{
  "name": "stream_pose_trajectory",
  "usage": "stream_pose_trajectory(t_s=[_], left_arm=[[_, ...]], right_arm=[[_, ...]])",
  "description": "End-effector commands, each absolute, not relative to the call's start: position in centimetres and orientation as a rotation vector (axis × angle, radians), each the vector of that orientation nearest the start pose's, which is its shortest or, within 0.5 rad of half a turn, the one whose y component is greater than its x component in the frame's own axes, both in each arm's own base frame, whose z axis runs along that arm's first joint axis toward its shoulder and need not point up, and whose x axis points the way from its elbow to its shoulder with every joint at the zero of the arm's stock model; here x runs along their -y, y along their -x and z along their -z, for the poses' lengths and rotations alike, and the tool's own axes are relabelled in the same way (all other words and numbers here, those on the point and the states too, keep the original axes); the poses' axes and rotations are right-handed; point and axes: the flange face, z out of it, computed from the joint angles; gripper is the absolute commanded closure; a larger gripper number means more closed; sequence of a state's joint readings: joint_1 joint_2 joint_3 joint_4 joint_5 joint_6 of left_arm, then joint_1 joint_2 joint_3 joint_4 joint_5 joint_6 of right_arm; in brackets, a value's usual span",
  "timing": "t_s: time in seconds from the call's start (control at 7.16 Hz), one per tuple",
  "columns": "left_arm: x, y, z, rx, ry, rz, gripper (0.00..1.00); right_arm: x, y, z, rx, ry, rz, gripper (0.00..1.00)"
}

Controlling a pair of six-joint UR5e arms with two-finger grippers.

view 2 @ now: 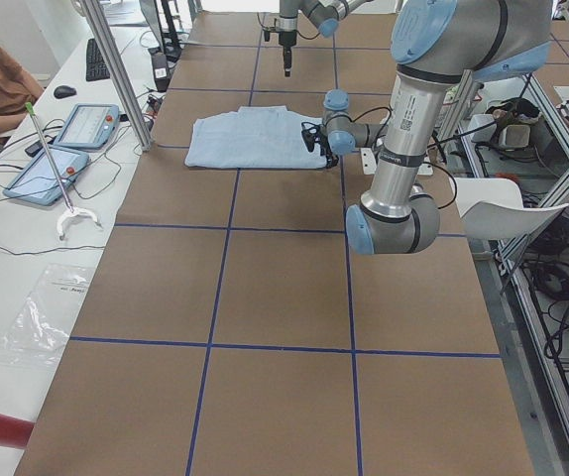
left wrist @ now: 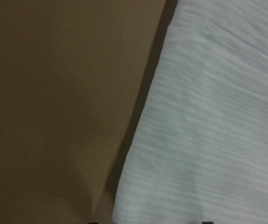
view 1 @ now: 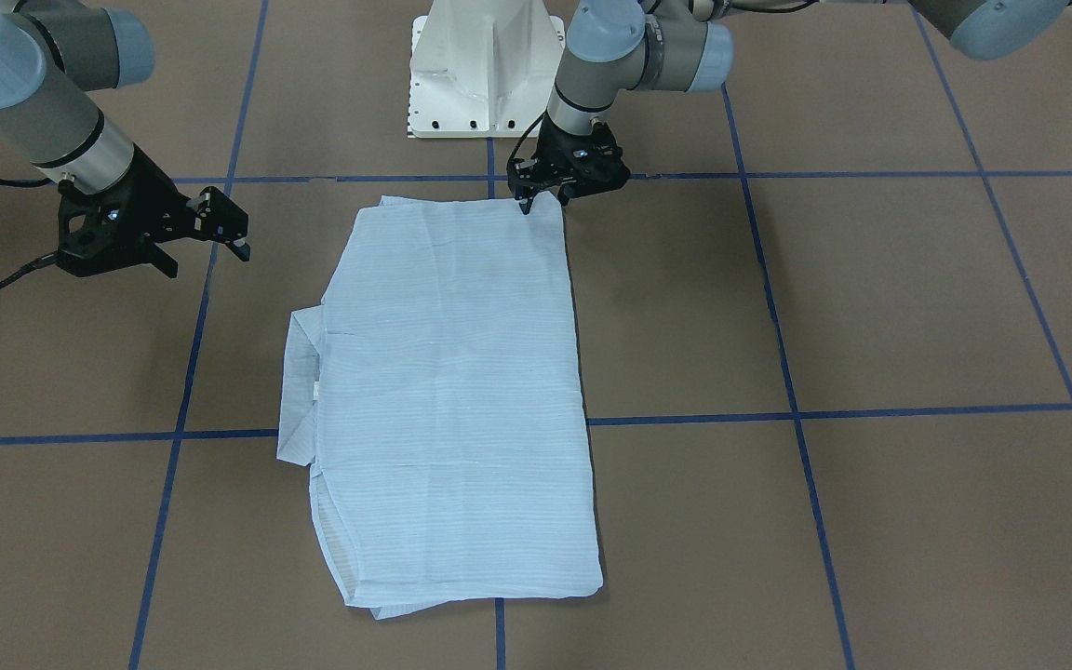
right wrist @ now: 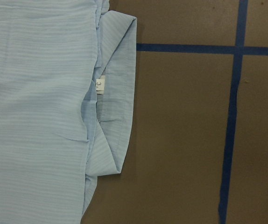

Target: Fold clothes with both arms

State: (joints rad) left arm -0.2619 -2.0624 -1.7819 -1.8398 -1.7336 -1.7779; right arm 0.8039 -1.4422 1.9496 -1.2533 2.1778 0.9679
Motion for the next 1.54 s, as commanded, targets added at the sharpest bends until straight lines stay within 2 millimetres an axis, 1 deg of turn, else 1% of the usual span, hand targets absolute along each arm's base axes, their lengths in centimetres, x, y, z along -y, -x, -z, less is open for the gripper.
stream_pose_trajectory(t_s=[0.0, 0.28, 0.56, 0.7, 0.84, 0.98, 1.12, 1.26, 1.4], left_arm=[[28.3, -58.6, -26.0, -0.971, 0.112, 0.363, 0.45], [28.3, -58.6, -25.9, -0.974, 0.112, 0.36, 0.6], [28.3, -58.3, -25.6, -0.98, 0.111, 0.361, 1.0], [28.4, -57.8, -24.8, -0.993, 0.112, 0.359, 1.0], [28.2, -57.0, -23.6, -0.996, 0.112, 0.356, 1.0], [28.0, -55.7, -22.2, -0.999, 0.11, 0.355, 1.0], [27.8, -55.4, -22.0, -0.996, 0.113, 0.354, 1.0], [27.8, -55.5, -22.1, -0.995, 0.109, 0.35, 1.0], [27.8, -55.6, -22.2, -0.993, 0.108, 0.349, 1.0]], right_arm=[[43.1, 30.9, -37.6, 0.977, -0.08, 0.066, 0.0], [43.1, 30.9, -37.6, 0.976, -0.079, 0.065, 0.0], [43.0, 30.9, -37.5, 0.979, -0.078, 0.067, 0.0], [43.0, 30.9, -37.5, 0.981, -0.076, 0.066, 0.0], [42.5, 31.6, -36.9, 0.99, -0.046, 0.022, 0.0], [41.0, 33.3, -35.7, 1.001, -0.019, -0.005, 0.0], [39.4, 35.7, -34.0, 1.011, 0.019, -0.078, 0.0], [37.8, 38.6, -32.4, 1.014, 0.049, -0.153, 0.0], [35.1, 42.3, -31.6, 0.998, 0.072, -0.241, 0.0]])
